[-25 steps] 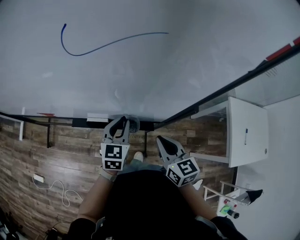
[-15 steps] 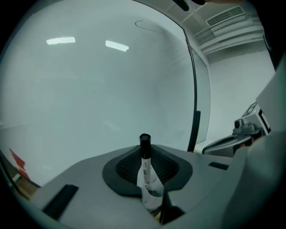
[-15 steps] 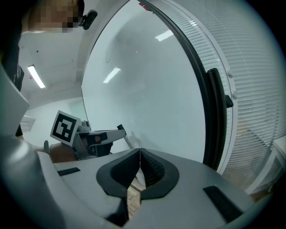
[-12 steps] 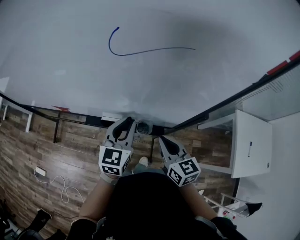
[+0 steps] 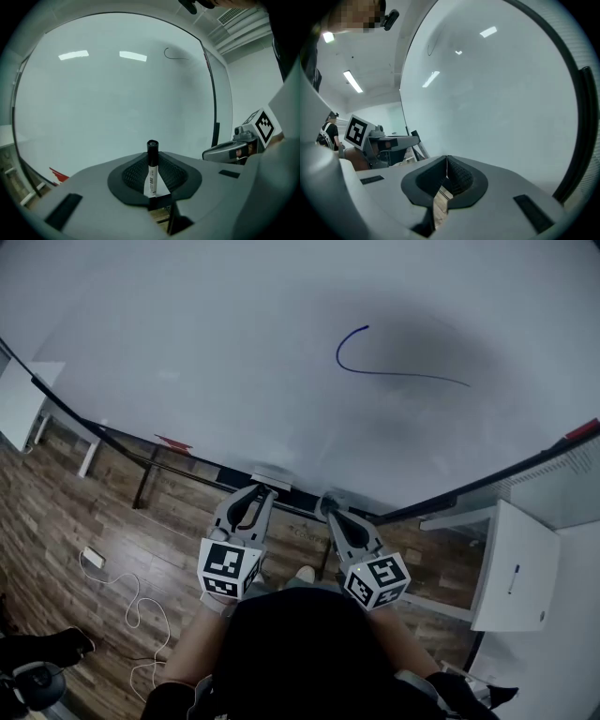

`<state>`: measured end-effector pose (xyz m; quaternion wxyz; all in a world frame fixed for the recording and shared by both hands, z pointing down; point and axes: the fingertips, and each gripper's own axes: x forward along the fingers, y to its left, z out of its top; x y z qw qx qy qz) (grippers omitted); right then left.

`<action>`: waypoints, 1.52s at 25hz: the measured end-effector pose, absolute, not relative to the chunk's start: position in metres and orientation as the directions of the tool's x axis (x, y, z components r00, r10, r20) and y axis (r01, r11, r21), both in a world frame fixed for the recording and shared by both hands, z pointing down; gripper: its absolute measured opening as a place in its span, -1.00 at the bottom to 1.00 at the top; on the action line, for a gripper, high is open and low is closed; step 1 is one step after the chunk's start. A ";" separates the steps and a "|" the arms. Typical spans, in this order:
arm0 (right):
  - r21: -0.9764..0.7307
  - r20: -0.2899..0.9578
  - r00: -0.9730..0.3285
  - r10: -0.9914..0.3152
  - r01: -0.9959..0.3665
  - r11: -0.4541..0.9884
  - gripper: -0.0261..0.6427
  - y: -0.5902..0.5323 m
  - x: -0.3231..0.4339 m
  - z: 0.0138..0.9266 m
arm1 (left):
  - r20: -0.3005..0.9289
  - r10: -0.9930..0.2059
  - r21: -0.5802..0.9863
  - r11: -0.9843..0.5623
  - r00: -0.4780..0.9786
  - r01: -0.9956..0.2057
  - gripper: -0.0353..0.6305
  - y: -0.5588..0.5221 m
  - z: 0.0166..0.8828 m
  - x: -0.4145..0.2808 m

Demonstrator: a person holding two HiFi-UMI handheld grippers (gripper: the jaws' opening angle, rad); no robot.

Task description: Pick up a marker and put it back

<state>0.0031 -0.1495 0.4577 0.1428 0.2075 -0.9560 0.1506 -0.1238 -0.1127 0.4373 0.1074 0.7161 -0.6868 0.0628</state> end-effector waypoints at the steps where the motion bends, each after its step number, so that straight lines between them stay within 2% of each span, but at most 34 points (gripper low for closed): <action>1: -0.227 0.335 -0.880 -0.337 -0.422 0.878 -0.84 -0.147 -0.005 0.458 | 0.237 -0.971 0.064 -0.017 0.032 -0.998 -0.67 -0.106 0.438 -0.132; 9: -0.215 0.340 -0.917 -0.210 -0.293 0.932 -0.84 -0.123 -0.057 0.459 | 0.287 -0.948 0.065 0.161 -0.136 -0.985 -0.67 -0.041 0.456 -0.191; 19: -0.216 0.353 -0.930 -0.107 -0.192 0.957 -0.84 -0.092 -0.094 0.463 | 0.330 -0.912 0.081 0.283 -0.242 -0.956 -0.67 0.020 0.473 -0.223; 29: -0.219 0.359 -0.927 -0.111 -0.200 0.955 -0.84 -0.083 -0.094 0.465 | 0.334 -0.909 0.083 0.292 -0.249 -0.953 -0.67 0.029 0.476 -0.227; 38: -0.222 0.368 -0.903 -0.222 -0.317 0.922 -0.83 -0.105 -0.057 0.467 | 0.331 -0.934 0.072 0.166 -0.133 -0.984 -0.67 -0.011 0.472 -0.205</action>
